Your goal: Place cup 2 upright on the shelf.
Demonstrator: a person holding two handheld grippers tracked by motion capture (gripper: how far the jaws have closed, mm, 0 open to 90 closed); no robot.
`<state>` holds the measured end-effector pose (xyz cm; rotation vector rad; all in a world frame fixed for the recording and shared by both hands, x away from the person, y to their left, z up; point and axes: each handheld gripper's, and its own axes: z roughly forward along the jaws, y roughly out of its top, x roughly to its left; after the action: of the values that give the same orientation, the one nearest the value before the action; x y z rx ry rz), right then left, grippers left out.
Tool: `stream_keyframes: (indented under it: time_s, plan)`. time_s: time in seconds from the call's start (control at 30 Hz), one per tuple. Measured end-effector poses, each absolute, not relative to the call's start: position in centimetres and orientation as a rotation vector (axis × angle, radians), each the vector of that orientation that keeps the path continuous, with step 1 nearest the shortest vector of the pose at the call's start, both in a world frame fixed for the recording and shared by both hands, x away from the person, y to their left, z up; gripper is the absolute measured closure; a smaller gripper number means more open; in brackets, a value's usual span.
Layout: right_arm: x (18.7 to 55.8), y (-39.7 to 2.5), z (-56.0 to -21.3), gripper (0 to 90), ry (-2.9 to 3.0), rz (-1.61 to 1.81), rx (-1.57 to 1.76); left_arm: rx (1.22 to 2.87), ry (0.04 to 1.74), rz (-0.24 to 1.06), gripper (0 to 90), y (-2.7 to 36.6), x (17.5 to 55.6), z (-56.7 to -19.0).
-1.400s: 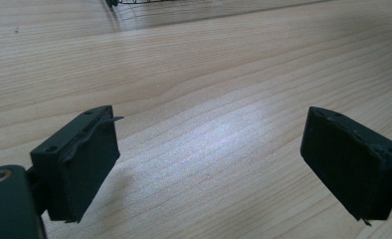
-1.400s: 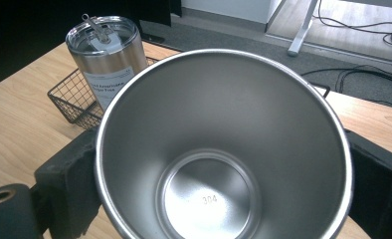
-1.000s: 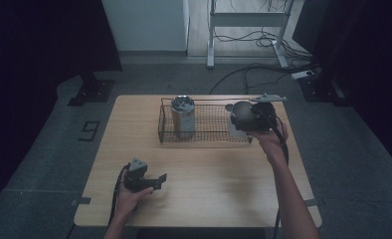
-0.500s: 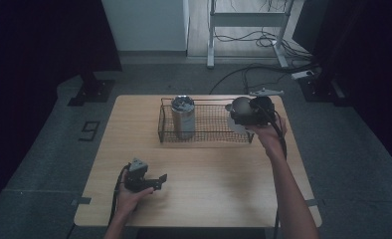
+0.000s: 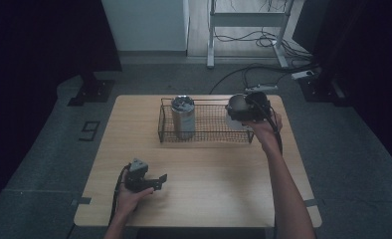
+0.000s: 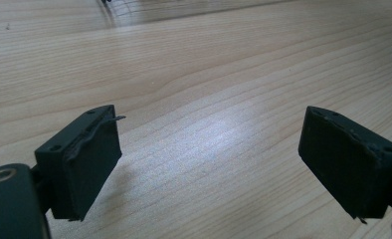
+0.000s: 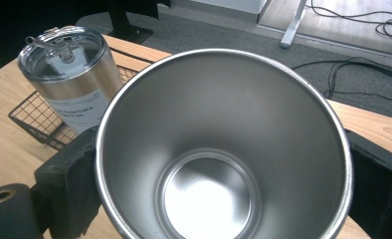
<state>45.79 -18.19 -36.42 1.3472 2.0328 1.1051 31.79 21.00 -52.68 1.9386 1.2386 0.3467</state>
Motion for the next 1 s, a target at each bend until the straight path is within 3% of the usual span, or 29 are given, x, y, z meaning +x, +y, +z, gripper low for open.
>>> stream_keyframes:
  time_s: [1.0]
  plan:
    - [49.6, -17.3, -37.2, 6.2, 2.043, 1.063, 1.379, 1.948, 1.228, 0.344, 9.7, 20.9, 31.8, -52.8]
